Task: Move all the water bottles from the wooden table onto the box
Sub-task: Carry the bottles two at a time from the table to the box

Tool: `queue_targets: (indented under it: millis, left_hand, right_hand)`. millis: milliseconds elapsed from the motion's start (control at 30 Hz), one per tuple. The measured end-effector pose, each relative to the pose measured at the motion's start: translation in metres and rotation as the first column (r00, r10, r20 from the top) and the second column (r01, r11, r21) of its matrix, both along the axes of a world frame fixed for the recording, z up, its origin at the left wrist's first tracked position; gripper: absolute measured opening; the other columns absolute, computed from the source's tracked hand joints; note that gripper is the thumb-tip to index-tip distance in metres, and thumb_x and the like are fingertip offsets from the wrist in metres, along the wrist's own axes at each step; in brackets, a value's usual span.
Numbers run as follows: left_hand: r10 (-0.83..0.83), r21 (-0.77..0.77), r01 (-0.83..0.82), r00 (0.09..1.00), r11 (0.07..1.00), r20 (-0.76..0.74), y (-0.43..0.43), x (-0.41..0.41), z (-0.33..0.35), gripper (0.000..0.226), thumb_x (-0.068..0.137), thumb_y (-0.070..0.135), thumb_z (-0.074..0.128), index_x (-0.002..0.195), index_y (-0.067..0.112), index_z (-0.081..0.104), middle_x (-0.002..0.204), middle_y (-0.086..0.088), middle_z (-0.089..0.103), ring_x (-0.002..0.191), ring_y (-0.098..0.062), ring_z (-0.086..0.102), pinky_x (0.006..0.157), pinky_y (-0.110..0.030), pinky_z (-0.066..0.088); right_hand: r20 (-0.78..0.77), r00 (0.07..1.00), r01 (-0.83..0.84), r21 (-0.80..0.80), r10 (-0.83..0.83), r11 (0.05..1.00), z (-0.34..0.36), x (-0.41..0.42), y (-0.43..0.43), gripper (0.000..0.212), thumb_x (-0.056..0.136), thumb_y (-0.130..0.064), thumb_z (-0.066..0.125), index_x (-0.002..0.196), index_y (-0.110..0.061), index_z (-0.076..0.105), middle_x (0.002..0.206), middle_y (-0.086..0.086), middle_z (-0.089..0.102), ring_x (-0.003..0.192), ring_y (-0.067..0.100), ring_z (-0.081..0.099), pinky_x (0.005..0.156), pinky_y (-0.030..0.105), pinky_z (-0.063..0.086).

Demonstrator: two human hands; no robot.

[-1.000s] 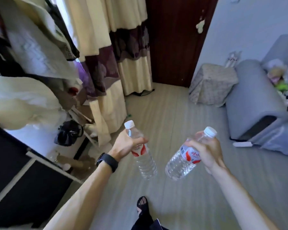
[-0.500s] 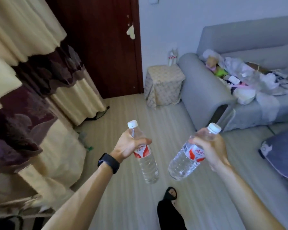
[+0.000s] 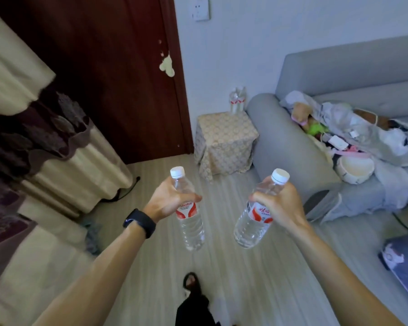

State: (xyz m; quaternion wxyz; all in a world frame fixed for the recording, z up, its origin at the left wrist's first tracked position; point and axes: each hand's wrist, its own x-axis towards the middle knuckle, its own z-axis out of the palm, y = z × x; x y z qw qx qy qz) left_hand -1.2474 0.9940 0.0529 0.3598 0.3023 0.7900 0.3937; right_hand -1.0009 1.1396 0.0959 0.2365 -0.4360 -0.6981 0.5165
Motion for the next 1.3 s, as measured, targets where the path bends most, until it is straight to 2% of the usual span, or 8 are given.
queue_targets:
  millis: [133,367,567,633,833,1033,1233,1300]
  left_hand:
    - [-0.004,-0.022,0.004,1.000,1.000,-0.013,0.072,-0.047,-0.020,0.058,0.050,0.048,0.089,0.096,0.022,0.064,0.091,0.005,0.074,0.085,-0.013,0.073,0.082,-0.037,0.060]
    - [-0.036,-0.024,0.037,0.998,0.999,0.057,0.210,-0.151,-0.029,0.061,0.049,0.048,0.088,0.100,0.027,0.063,0.095,0.007,0.073,0.090,-0.013,0.071,0.086,-0.039,0.059]
    - [-0.108,-0.042,0.109,0.994,0.993,0.029,0.322,-0.208,-0.027,0.051,0.053,0.047,0.087,0.093,0.025,0.063,0.090,0.008,0.072,0.087,-0.012,0.070,0.082,-0.037,0.058]
    - [-0.112,-0.053,0.115,0.993,0.992,0.045,0.353,-0.219,-0.033,0.046,0.060,0.040,0.089,0.094,0.026,0.061,0.090,0.008,0.072,0.087,-0.011,0.069,0.079,-0.033,0.057]
    - [-0.077,-0.162,0.085,0.996,0.983,0.055,0.440,-0.240,-0.074,0.061,0.066,0.039,0.089,0.113,0.023,0.053,0.098,0.010,0.063,0.092,-0.012,0.063,0.067,-0.023,0.047]
    - [-0.009,-0.312,0.037,0.996,0.949,0.091,0.519,-0.253,-0.114,0.067,0.068,0.039,0.086,0.122,0.025,0.048,0.112,0.004,0.060,0.105,-0.020,0.060,0.086,-0.033,0.051]
    - [0.097,-0.426,-0.075,0.995,0.902,0.030,0.590,-0.278,-0.153,0.057,0.070,0.042,0.081,0.111,0.013,0.055,0.098,0.000,0.061,0.086,-0.018,0.058,0.056,-0.021,0.039]
    - [0.104,-0.407,-0.084,0.994,0.910,0.029,0.614,-0.288,-0.169,0.054,0.071,0.038,0.081,0.111,0.015,0.053,0.098,0.001,0.061,0.085,-0.018,0.058,0.057,-0.023,0.039]
  right_hand:
    - [0.068,0.998,0.000,-0.004,0.001,1.000,-0.019,-0.060,0.070,0.025,0.054,-0.028,0.076,0.073,-0.016,0.066,0.073,0.001,0.072,0.075,0.024,0.070,0.073,0.044,0.056]
    - [0.140,0.990,0.005,0.006,-0.005,1.000,-0.028,-0.163,0.187,0.024,0.053,-0.031,0.077,0.071,-0.017,0.067,0.071,0.000,0.072,0.074,0.024,0.072,0.073,0.054,0.058]
    - [0.128,0.987,0.097,-0.015,-0.094,0.995,-0.029,-0.215,0.277,0.017,0.062,-0.013,0.081,0.068,-0.023,0.069,0.072,-0.003,0.073,0.069,0.013,0.070,0.070,0.039,0.058]
    - [0.132,0.985,0.121,-0.049,-0.113,0.991,-0.038,-0.228,0.306,0.016,0.058,-0.020,0.081,0.070,-0.021,0.069,0.074,-0.003,0.074,0.071,0.012,0.071,0.070,0.036,0.057]
    - [0.199,0.976,0.111,-0.104,-0.089,0.988,-0.088,-0.263,0.405,0.025,0.061,-0.018,0.085,0.081,-0.016,0.071,0.076,-0.004,0.074,0.073,0.010,0.071,0.068,0.031,0.057]
    - [0.300,0.952,-0.004,-0.164,0.054,0.987,-0.128,-0.299,0.496,0.037,0.062,-0.029,0.080,0.091,-0.018,0.061,0.081,-0.003,0.069,0.076,0.015,0.068,0.064,0.030,0.054]
    - [0.397,0.895,-0.159,-0.148,0.206,0.976,-0.156,-0.344,0.580,0.034,0.074,-0.022,0.078,0.086,-0.029,0.047,0.079,-0.008,0.058,0.071,0.009,0.056,0.058,0.019,0.036]
    - [0.408,0.888,-0.156,-0.169,0.213,0.973,-0.174,-0.360,0.609,0.037,0.074,-0.023,0.080,0.080,-0.032,0.044,0.075,-0.010,0.054,0.069,0.010,0.053,0.058,0.018,0.034]
